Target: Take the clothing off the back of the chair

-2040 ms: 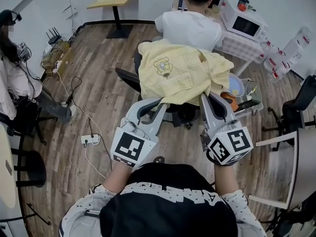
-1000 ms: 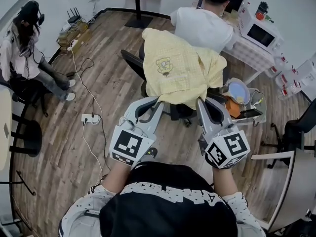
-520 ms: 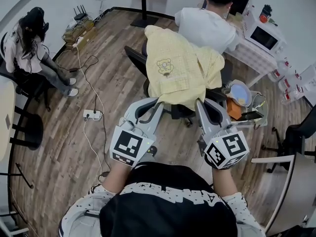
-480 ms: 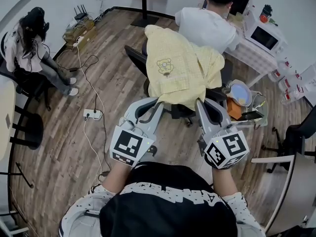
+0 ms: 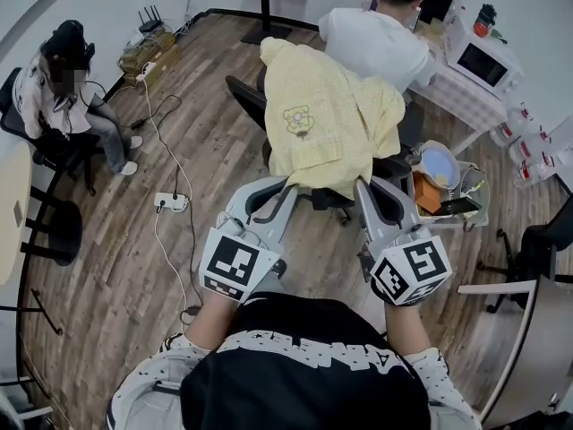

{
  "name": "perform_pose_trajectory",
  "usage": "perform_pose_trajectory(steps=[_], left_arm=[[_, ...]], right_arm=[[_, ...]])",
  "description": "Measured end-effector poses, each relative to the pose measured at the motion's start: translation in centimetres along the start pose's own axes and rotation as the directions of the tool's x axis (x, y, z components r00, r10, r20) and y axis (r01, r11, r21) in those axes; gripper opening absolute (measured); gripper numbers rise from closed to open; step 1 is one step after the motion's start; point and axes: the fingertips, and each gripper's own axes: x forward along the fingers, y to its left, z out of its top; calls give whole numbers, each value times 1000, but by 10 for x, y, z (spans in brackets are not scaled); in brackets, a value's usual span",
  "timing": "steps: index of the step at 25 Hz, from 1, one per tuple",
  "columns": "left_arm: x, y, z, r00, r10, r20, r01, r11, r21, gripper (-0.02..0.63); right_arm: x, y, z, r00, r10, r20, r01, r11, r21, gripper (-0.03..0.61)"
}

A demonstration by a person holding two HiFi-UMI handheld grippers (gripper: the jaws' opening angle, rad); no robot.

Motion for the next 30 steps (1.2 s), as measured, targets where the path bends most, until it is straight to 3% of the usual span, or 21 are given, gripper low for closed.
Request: perform_pose_trajectory(steps=[30], left_arm=[[-31, -37, -6, 999, -22, -38, 23, 999, 25, 12]], right_arm=[[-37, 19, -14, 1000, -7, 17, 7, 999, 37, 31]])
